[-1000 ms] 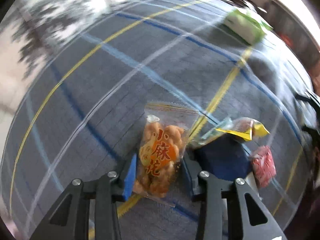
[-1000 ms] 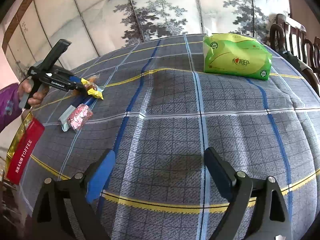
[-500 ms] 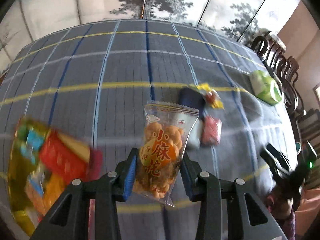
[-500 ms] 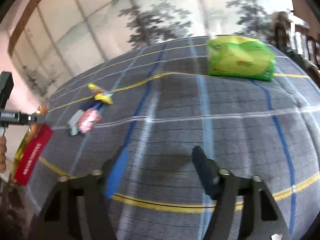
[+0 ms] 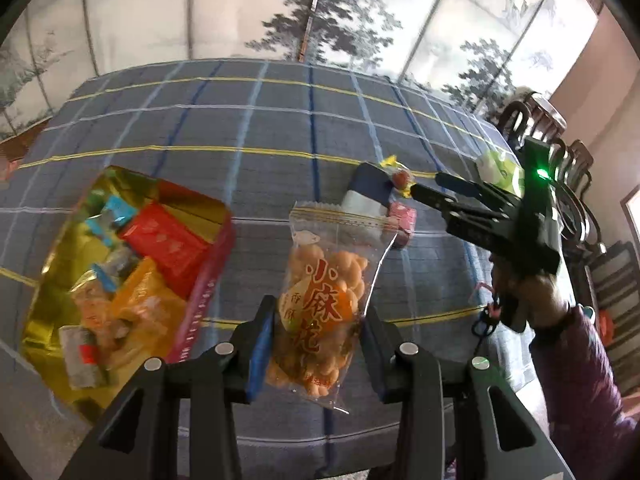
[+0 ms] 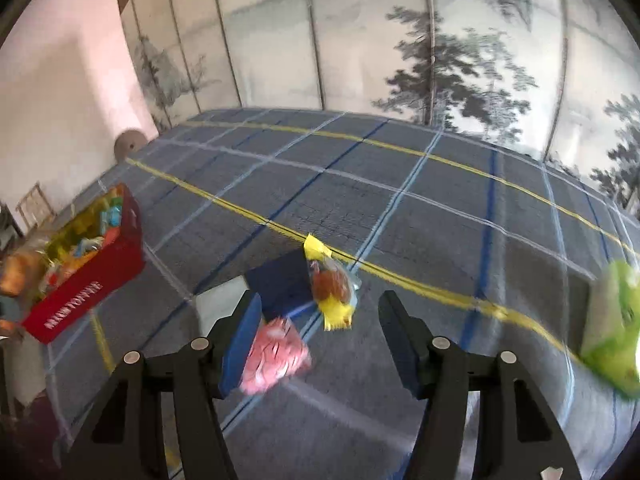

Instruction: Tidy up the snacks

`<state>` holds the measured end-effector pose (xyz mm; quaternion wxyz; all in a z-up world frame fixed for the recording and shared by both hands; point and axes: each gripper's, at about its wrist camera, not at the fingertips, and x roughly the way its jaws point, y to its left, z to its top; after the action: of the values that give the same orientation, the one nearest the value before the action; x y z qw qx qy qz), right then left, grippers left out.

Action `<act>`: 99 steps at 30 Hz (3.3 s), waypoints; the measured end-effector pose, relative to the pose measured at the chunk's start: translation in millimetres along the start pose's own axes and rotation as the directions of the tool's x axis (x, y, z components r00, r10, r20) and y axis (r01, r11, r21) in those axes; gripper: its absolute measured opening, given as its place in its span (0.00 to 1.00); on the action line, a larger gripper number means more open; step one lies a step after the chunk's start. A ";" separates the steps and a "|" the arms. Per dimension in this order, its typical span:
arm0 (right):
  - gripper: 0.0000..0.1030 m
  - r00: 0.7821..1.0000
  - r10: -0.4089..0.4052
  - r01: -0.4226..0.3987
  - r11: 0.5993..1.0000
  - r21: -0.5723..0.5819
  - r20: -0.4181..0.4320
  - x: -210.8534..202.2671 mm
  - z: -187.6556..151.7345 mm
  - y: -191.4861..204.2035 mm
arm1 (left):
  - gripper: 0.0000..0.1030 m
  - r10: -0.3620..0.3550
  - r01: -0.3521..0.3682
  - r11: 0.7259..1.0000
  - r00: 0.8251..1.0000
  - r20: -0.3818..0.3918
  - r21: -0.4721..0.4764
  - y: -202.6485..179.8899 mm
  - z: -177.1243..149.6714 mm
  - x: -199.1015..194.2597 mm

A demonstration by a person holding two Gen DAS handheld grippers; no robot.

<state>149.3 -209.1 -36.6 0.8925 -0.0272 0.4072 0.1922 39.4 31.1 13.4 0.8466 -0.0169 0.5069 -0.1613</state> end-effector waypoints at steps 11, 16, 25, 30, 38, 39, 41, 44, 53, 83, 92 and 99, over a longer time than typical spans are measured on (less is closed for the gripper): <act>0.25 0.999 0.036 -0.033 0.992 0.119 -0.023 1.4 -8.7 -8.7 | 0.39 0.077 -0.074 0.993 0.996 0.036 -0.095 45.8 -22.6 -30.8; 0.25 0.993 -0.055 0.030 0.971 0.238 0.102 -58.9 -52.0 -7.0 | 0.39 0.145 -0.138 0.984 0.988 0.060 -0.114 67.9 -38.8 -43.9; 0.25 0.981 -0.176 0.132 0.909 0.395 0.077 -81.3 -113.1 -15.4 | 0.39 0.222 -0.211 0.969 0.973 0.071 -0.131 103.1 -60.6 -50.4; 0.25 0.973 -0.217 0.170 0.900 0.401 0.076 -84.4 -114.2 -15.4 | 0.39 0.243 -0.233 0.964 0.967 0.078 -0.128 115.8 -58.8 -44.7; 0.25 0.972 -0.224 0.177 0.894 0.410 0.067 -85.7 -117.3 -18.8 | 0.39 0.227 -0.224 0.969 0.974 0.018 -0.103 128.1 -55.2 -22.2; 0.25 0.973 -0.222 0.178 0.896 0.408 0.064 -85.1 -116.9 -18.6 | 0.39 0.223 -0.220 0.970 0.975 0.014 -0.101 128.1 -55.7 -19.6; 0.25 0.973 -0.224 0.182 0.897 0.402 0.059 -84.6 -117.0 -17.4 | 0.39 0.233 -0.231 0.970 0.973 0.011 -0.078 125.7 -56.3 -14.7; 0.25 0.972 -0.227 0.187 0.899 0.397 0.057 -84.7 -116.9 -16.1 | 0.39 0.258 -0.257 0.965 0.966 0.012 -0.056 124.5 -57.1 -10.2; 0.25 0.971 -0.233 0.195 0.900 0.389 0.052 -86.1 -118.2 -12.2 | 0.41 0.244 -0.244 0.969 0.970 0.002 -0.050 126.9 -63.3 -9.4; 0.25 0.956 0.292 -0.290 0.956 0.045 -0.019 14.2 53.6 232.4 | 0.58 0.462 -0.458 0.886 0.862 0.207 -0.072 116.3 -77.5 -77.0; 0.25 0.961 0.269 -0.266 0.963 0.049 -0.059 47.2 68.1 253.5 | 0.58 0.501 -0.494 0.865 0.841 0.204 -0.088 128.3 -76.1 -77.5; 0.26 0.963 0.260 -0.257 0.965 0.053 -0.067 56.7 73.0 260.7 | 0.58 0.521 -0.516 0.852 0.826 0.213 -0.084 129.9 -76.6 -78.5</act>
<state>140.2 65.2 -1.6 0.8446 0.0389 0.4439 0.2968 -27.6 187.3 18.2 0.9108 0.0931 0.3935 0.0834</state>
